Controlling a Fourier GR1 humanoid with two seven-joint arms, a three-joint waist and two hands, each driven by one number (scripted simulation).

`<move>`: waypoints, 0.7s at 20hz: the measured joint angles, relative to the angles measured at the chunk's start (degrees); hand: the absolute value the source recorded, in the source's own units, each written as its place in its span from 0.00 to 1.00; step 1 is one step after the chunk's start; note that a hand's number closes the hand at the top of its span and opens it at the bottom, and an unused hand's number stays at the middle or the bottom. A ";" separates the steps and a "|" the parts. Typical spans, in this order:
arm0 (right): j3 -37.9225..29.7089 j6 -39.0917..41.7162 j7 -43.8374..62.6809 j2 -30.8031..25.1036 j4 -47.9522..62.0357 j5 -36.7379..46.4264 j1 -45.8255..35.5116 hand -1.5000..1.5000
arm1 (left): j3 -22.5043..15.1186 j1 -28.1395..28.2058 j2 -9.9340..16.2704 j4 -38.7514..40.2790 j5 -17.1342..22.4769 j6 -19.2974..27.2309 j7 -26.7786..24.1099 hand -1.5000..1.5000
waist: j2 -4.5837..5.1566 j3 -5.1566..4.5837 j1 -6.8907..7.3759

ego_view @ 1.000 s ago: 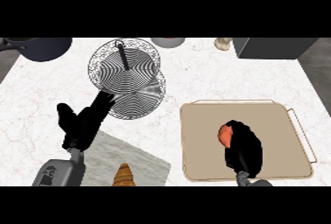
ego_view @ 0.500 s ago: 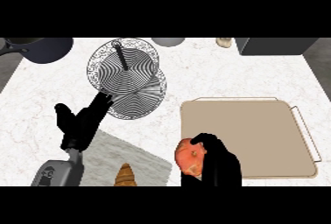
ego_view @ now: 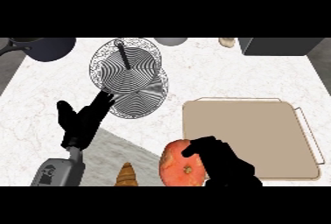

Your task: Pick the squash from the tray and place it in the tiered basket

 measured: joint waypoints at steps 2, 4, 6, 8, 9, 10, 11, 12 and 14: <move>-0.17 2.17 0.57 0.13 -1.39 -0.01 -3.02 1.00 | -0.33 0.12 -0.52 -0.10 -0.45 0.50 -0.29 0.50 | 0.00 -0.01 0.13; -1.71 4.21 0.67 0.74 -1.73 -1.33 -6.73 1.00 | -0.16 -0.49 -0.51 0.36 -0.34 0.39 0.00 0.50 | 0.13 -0.02 0.34; -4.05 5.94 0.58 1.13 -1.55 -3.52 -10.16 1.00 | -0.48 -0.18 -0.59 0.28 -0.74 0.23 -0.99 0.50 | 0.18 0.01 0.68; -6.09 7.52 0.54 1.38 -0.08 -5.47 -13.27 1.00 | -0.71 -0.40 -0.83 0.40 -0.93 0.29 -1.02 0.50 | 0.22 -0.01 0.96; -7.17 8.17 0.57 1.47 0.65 -6.42 -14.75 1.00 | -0.63 -0.59 -0.70 0.40 -0.74 0.08 -0.68 0.50 | 0.23 -0.03 1.10; -8.87 8.66 0.41 1.55 1.49 -7.75 -16.52 1.00 | -0.57 -0.85 -0.61 0.48 -0.54 -0.15 -0.36 0.50 | 0.29 -0.05 1.30; -10.79 9.07 0.14 1.63 2.93 -9.04 -18.33 1.00 | -0.60 -0.98 -0.78 0.53 -0.43 -0.21 -0.37 0.50 | 0.38 -0.05 1.50; -12.18 9.40 0.13 1.69 4.48 -10.34 -20.18 1.00 | -0.66 -1.20 -0.72 0.64 -0.40 -0.43 -0.25 0.50 | 0.43 -0.05 1.71; -15.45 9.59 0.22 1.80 7.72 -12.89 -24.13 1.00 | -0.80 -1.64 -0.71 1.03 -0.57 -0.63 -0.46 0.50 | 0.55 -0.04 2.19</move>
